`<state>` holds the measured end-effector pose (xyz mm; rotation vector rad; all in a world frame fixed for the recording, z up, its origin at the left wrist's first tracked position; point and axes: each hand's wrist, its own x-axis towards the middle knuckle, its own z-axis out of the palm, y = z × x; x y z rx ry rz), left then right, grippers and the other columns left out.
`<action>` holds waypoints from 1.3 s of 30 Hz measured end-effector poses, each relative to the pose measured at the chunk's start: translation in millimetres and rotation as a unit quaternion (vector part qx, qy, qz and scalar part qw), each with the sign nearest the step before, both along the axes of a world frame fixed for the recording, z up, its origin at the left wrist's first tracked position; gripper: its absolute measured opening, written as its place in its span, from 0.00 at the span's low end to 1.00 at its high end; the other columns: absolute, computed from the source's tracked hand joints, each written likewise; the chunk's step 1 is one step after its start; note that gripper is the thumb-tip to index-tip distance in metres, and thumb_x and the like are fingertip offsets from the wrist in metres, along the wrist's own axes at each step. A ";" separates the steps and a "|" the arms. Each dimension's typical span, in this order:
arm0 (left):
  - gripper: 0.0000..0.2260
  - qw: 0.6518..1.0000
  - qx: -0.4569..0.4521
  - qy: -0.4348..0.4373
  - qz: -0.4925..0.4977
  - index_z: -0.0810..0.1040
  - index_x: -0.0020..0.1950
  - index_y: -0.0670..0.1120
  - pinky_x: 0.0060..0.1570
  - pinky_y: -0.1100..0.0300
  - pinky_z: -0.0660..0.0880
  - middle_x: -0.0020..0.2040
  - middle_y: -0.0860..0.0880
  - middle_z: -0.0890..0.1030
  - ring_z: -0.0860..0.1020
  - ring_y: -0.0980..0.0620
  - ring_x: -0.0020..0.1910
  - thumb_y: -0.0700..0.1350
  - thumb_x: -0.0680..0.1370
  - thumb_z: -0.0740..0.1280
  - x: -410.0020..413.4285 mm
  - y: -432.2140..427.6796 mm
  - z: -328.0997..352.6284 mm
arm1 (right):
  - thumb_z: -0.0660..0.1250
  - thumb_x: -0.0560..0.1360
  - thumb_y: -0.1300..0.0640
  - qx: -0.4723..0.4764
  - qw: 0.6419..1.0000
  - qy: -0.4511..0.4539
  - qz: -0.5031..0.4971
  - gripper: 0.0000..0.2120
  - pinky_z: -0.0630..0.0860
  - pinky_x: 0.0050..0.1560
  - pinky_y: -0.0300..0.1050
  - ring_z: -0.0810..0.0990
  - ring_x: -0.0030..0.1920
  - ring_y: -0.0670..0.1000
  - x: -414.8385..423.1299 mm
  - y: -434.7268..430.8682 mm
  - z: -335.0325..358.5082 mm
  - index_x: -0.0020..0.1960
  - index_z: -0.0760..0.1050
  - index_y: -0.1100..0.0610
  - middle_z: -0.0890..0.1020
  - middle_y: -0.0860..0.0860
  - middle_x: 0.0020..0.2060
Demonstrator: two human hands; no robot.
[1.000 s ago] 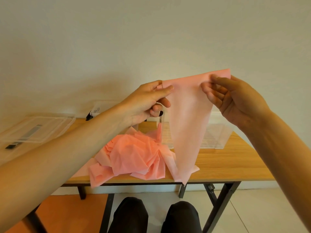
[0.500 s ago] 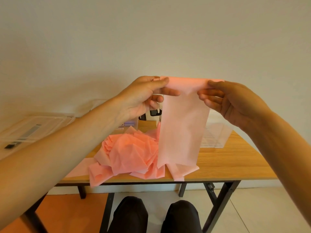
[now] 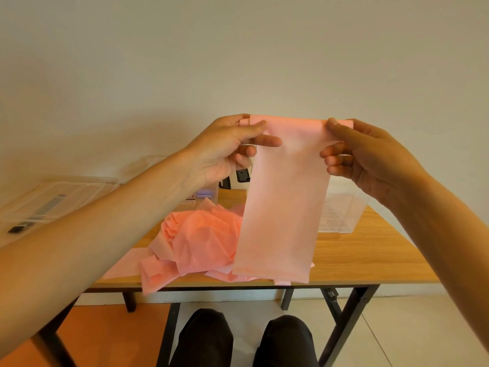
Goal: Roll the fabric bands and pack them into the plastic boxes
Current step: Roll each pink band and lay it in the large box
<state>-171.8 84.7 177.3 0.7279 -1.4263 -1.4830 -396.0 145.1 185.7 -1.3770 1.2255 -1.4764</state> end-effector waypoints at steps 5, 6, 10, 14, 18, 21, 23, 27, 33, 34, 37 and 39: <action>0.08 1.000 0.015 0.024 0.000 0.69 0.47 0.49 0.20 0.70 0.61 0.44 0.43 0.86 0.67 0.58 0.24 0.42 0.82 0.66 -0.7 -2.5 -1.6 | 0.69 0.81 0.54 0.004 1.000 -0.011 0.003 0.10 0.80 0.34 0.38 0.81 0.31 0.48 1.4 -3.0 2.1 0.58 0.79 0.60 0.83 0.54 0.34; 0.07 1.000 0.011 0.018 -0.001 0.69 0.47 0.49 0.20 0.69 0.61 0.44 0.43 0.86 0.67 0.58 0.25 0.42 0.82 0.66 -0.6 -1.8 -1.6 | 0.69 0.81 0.55 0.003 1.000 -0.014 0.003 0.10 0.80 0.34 0.38 0.82 0.32 0.48 1.4 -3.8 2.4 0.57 0.79 0.61 0.83 0.54 0.34; 0.04 0.999 -0.037 -0.036 0.011 0.73 0.48 0.47 0.22 0.68 0.58 0.40 0.43 0.85 0.65 0.57 0.25 0.41 0.82 0.67 1.7 0.3 -1.4 | 0.69 0.81 0.54 0.000 1.000 -0.010 -0.006 0.10 0.81 0.34 0.38 0.80 0.31 0.47 -0.1 -5.4 2.1 0.55 0.80 0.61 0.82 0.53 0.33; 0.02 0.997 -0.058 -0.046 0.005 0.75 0.50 0.47 0.21 0.67 0.58 0.32 0.48 0.77 0.63 0.58 0.23 0.40 0.82 0.67 4.2 -4.3 -3.3 | 0.71 0.79 0.52 -0.012 0.999 0.033 -0.039 0.10 0.73 0.28 0.38 0.72 0.27 0.46 -4.7 -6.6 -2.3 0.55 0.82 0.58 0.76 0.49 0.29; 0.01 0.993 -0.089 -0.072 0.021 0.77 0.53 0.47 0.22 0.66 0.56 0.28 0.52 0.69 0.61 0.57 0.23 0.43 0.82 0.67 3.9 -6.2 -6.0 | 0.73 0.77 0.48 -0.043 0.993 0.069 -0.084 0.12 0.63 0.31 0.42 0.64 0.30 0.47 -6.0 -8.5 -5.9 0.54 0.84 0.55 0.71 0.46 0.28; 0.06 0.973 -0.166 -0.139 0.077 0.79 0.57 0.44 0.24 0.64 0.57 0.28 0.52 0.66 0.62 0.55 0.25 0.43 0.83 0.66 5.9 -6.4 -7.0 | 0.74 0.75 0.45 -0.068 0.987 0.095 -0.108 0.11 0.68 0.39 0.45 0.73 0.37 0.48 -2.3 -6.5 -7.7 0.52 0.84 0.52 0.82 0.54 0.38; 0.07 0.957 -0.210 -0.174 0.098 0.78 0.58 0.42 0.25 0.64 0.57 0.27 0.54 0.67 0.63 0.56 0.25 0.43 0.83 0.65 7.0 -6.2 -6.2 | 0.74 0.75 0.46 -0.078 0.987 0.099 -0.101 0.11 0.71 0.40 0.39 0.78 0.41 0.48 -1.4 -6.5 -8.6 0.52 0.84 0.52 0.85 0.56 0.48; 0.07 0.922 -0.273 -0.236 0.138 0.78 0.58 0.44 0.24 0.67 0.64 0.28 0.58 0.70 0.64 0.60 0.23 0.45 0.84 0.63 6.5 -9.6 -5.7 | 0.74 0.74 0.47 -0.081 0.989 0.097 -0.080 0.14 0.77 0.50 0.41 0.84 0.48 0.47 -3.1 -10.4 -11.9 0.54 0.83 0.56 0.86 0.54 0.51; 0.06 0.932 -0.267 -0.211 0.125 0.75 0.58 0.46 0.36 0.61 0.79 0.48 0.50 0.78 0.77 0.54 0.43 0.47 0.84 0.63 6.0 -13.8 -7.9 | 0.74 0.76 0.50 -0.097 0.991 0.077 -0.059 0.11 0.79 0.51 0.46 0.83 0.47 0.49 -6.2 -15.2 -15.1 0.54 0.82 0.56 0.86 0.53 0.48; 0.06 0.939 -0.264 -0.190 0.114 0.75 0.58 0.45 0.37 0.60 0.80 0.48 0.50 0.79 0.78 0.56 0.42 0.45 0.84 0.64 6.2 -14.3 -8.9 | 0.73 0.76 0.51 -0.102 0.991 0.073 -0.056 0.11 0.79 0.49 0.44 0.83 0.46 0.48 -6.4 -15.3 -14.3 0.54 0.81 0.56 0.86 0.53 0.47; 0.06 0.934 -0.292 -0.177 0.107 0.76 0.59 0.46 0.39 0.60 0.76 0.47 0.45 0.82 0.77 0.55 0.42 0.43 0.83 0.66 7.2 -19.4 -11.3 | 0.73 0.76 0.53 -0.117 0.990 0.068 -0.047 0.11 0.79 0.43 0.41 0.82 0.42 0.47 -8.0 -15.7 -11.9 0.57 0.77 0.53 0.84 0.53 0.46; 0.10 0.934 -0.303 -0.161 0.102 0.76 0.61 0.47 0.42 0.61 0.72 0.46 0.45 0.81 0.76 0.52 0.42 0.41 0.81 0.69 8.3 -21.7 -12.2 | 0.73 0.77 0.53 -0.124 0.989 0.072 -0.043 0.10 0.79 0.44 0.45 0.81 0.42 0.48 -9.0 -16.3 -11.7 0.57 0.77 0.52 0.84 0.53 0.45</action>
